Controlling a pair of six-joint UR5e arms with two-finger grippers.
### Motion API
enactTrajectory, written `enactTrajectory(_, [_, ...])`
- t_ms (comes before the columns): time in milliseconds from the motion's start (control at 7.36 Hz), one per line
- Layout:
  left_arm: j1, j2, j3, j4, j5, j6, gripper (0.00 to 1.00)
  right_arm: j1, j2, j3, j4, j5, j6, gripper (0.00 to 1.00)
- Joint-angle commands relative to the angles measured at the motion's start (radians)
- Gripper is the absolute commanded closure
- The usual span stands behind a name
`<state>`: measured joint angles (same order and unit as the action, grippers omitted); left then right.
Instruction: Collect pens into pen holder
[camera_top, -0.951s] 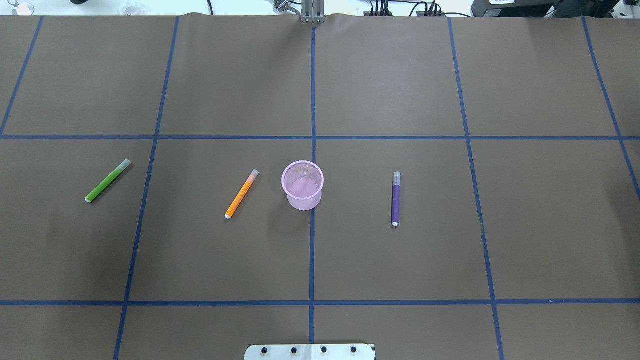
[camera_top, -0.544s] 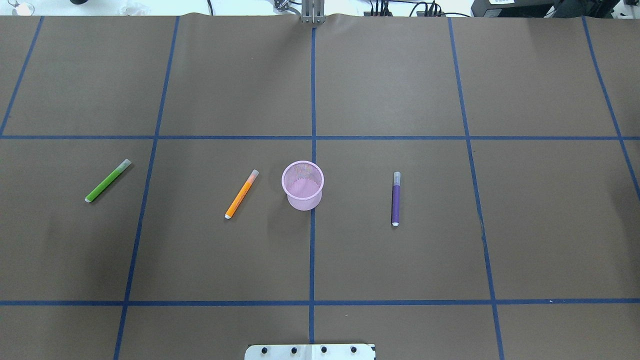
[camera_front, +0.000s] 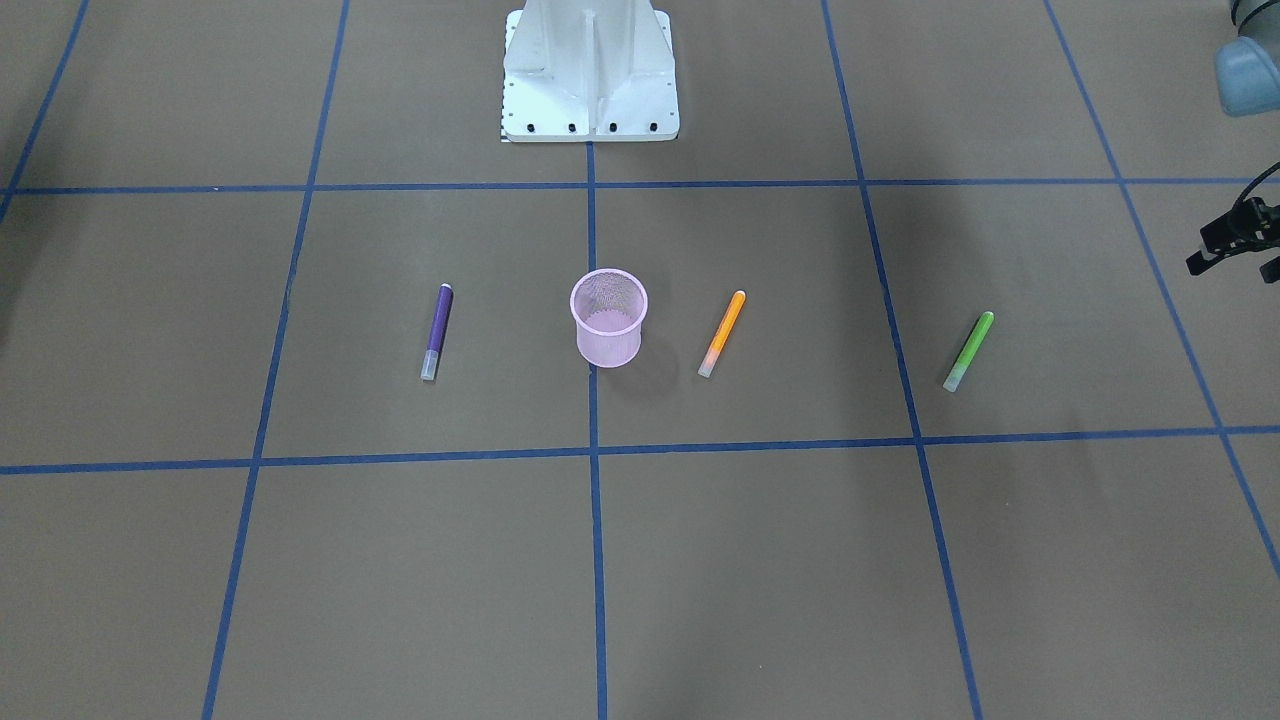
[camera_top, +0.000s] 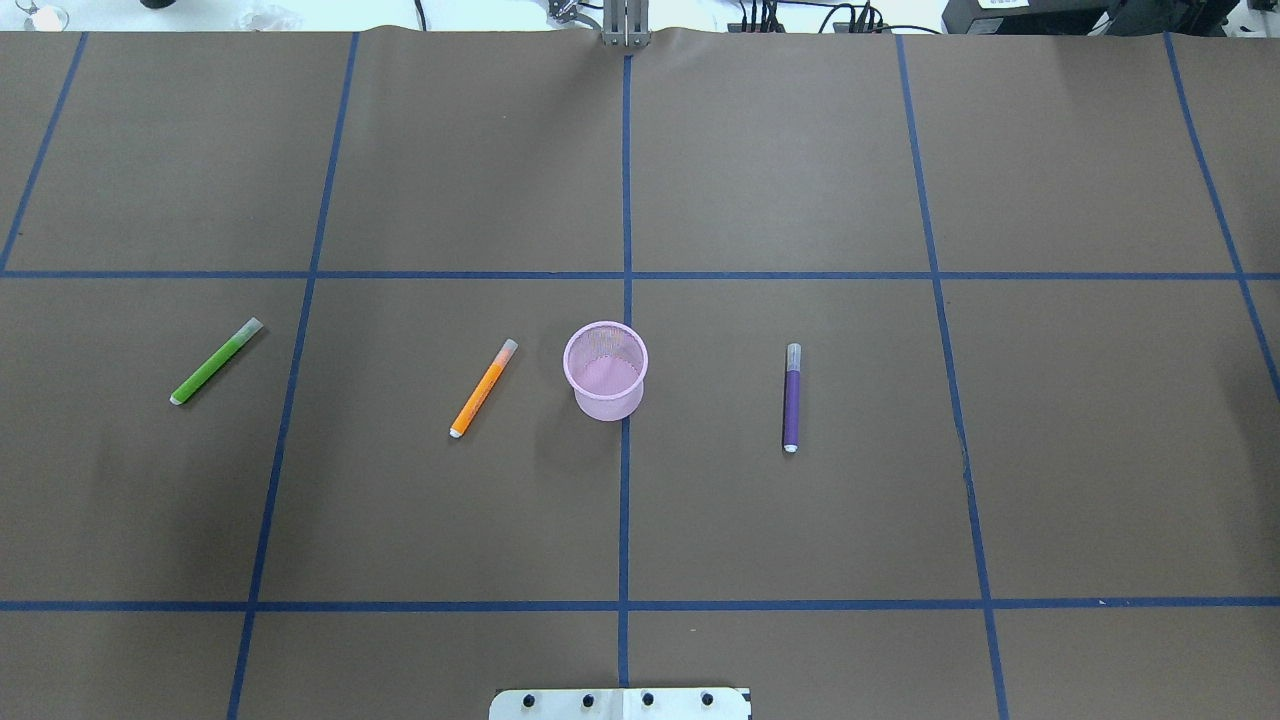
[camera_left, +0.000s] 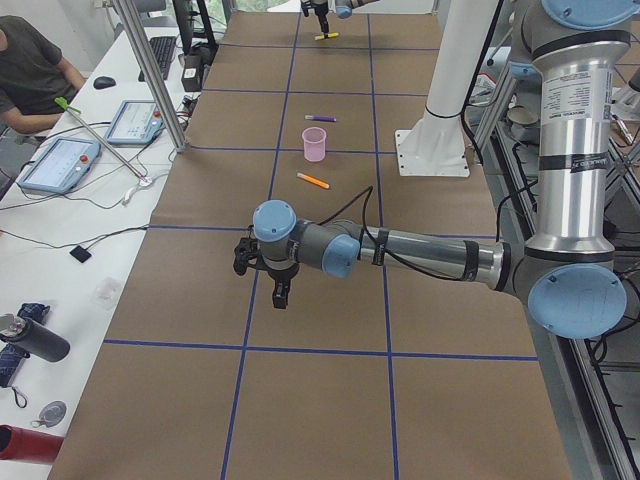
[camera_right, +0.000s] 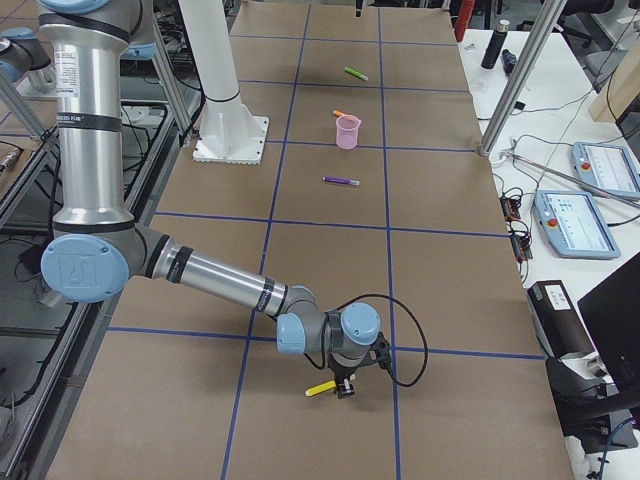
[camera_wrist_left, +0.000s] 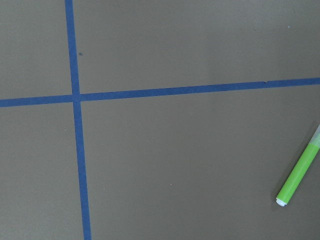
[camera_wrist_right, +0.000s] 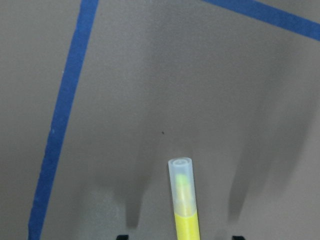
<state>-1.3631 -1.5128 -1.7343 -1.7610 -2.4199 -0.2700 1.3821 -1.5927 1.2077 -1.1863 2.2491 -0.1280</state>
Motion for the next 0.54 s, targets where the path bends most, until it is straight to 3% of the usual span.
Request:
enactTrajectory(0, [-0.001,0.0,-0.001,0.0,-0.004,0.0,0.0,0.0,0.0,-0.016,0.001,-0.008,-0.004,0.31])
enactTrajectory(408, [0.001,0.0,-0.001,-0.002,-0.004,0.0,0.0,0.0,0.004,-0.023,0.001,-0.009,-0.004,0.41])
